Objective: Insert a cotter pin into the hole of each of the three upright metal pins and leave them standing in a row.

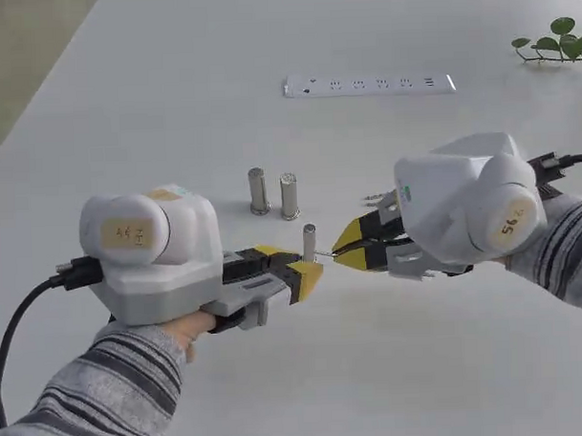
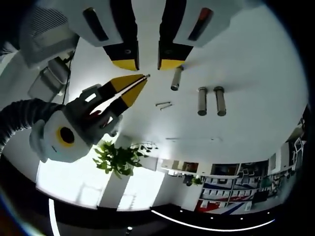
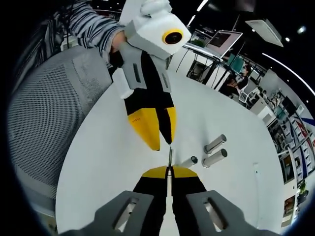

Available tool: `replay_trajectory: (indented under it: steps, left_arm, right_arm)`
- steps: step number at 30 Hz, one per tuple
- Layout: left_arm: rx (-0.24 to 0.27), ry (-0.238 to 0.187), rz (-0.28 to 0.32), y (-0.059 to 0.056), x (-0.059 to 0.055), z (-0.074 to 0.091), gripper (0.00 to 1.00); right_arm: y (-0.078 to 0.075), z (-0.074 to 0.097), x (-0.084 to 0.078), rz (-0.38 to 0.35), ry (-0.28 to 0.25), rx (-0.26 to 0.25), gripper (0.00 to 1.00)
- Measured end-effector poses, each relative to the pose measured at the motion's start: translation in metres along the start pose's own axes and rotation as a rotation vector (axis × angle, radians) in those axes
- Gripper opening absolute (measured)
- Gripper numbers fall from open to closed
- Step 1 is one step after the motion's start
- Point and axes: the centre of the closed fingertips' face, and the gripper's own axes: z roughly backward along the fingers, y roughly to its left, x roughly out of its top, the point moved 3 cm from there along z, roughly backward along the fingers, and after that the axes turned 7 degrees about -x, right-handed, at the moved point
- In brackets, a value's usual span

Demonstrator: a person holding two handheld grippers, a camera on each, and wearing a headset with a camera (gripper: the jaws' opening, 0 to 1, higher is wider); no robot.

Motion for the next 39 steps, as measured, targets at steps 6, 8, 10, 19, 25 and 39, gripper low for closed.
replay_trajectory:
  steps: [6, 8, 10, 19, 25, 39]
  left_arm:
    - [-0.015, -0.017, 0.044, -0.003, 0.0, -0.002, 0.07]
    - [-0.033, -0.029, 0.067, -0.006, 0.0, -0.002, 0.04]
    - [-0.035, -0.042, 0.086, -0.007, 0.001, -0.003, 0.03]
    - [-0.037, -0.054, 0.122, -0.008, -0.001, -0.003, 0.0]
    - [-0.057, -0.06, 0.117, -0.01, -0.002, -0.001, 0.0]
    - [-0.085, -0.075, -0.062, -0.019, 0.005, 0.003, 0.0]
  right_arm:
    - [0.003, 0.002, 0.006, 0.021, -0.018, 0.005, 0.0]
    - [0.004, 0.002, 0.007, 0.021, -0.022, 0.004, 0.0]
    - [0.005, 0.003, 0.008, 0.022, -0.024, 0.006, 0.0]
    - [0.01, 0.004, 0.009, 0.02, -0.029, 0.018, 0.0]
    - [0.012, 0.004, 0.011, 0.012, -0.033, 0.022, 0.0]
    - [0.008, 0.01, 0.012, -0.185, -0.076, 0.015, 0.02]
